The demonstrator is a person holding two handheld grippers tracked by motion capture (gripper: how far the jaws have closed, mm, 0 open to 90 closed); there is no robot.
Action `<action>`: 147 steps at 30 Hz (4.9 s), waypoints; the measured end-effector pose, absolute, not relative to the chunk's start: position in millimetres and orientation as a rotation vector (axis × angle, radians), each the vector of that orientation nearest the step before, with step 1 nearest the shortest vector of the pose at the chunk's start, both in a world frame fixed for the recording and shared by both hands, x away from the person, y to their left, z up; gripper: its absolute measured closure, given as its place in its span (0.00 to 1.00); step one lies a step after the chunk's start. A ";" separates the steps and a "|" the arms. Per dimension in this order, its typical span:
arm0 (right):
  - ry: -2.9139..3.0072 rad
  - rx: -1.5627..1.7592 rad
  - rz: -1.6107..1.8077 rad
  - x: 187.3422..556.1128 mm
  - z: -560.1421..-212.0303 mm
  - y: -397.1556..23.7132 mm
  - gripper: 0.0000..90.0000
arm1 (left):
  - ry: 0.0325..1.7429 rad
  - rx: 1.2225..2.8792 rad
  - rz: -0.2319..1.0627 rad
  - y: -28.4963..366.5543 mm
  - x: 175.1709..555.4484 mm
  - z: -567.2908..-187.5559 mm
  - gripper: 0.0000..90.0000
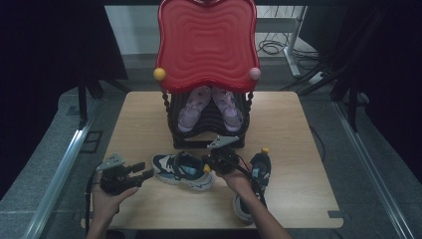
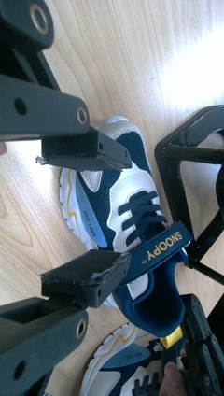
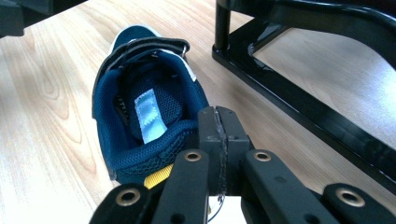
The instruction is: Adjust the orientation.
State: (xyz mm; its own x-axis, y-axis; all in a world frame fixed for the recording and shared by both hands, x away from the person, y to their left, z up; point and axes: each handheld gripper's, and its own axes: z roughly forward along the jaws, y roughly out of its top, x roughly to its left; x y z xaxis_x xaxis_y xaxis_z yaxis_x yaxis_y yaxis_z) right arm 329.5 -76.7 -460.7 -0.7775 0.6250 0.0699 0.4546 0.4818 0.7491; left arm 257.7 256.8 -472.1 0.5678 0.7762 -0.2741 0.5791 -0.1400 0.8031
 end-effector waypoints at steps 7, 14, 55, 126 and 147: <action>2.562 0.886 1.161 323.7 -462.7 -71.9 1.00 | 1.108 1.832 0.255 258.5 257.8 -472.3 0.54; 2.590 0.853 1.172 316.0 -463.9 -69.1 1.00 | 1.111 1.834 0.252 258.7 258.2 -472.9 0.54; 2.720 0.702 1.295 283.5 -476.3 -35.6 1.00 | 1.148 1.792 0.281 279.4 255.3 -465.6 0.52; 2.733 0.551 1.591 262.4 -473.9 10.5 1.00 | 1.173 1.747 0.275 297.8 252.0 -460.8 0.50; 2.436 0.701 1.541 251.3 -438.1 -128.2 0.99 | 1.177 1.765 0.276 288.8 253.2 -462.6 0.50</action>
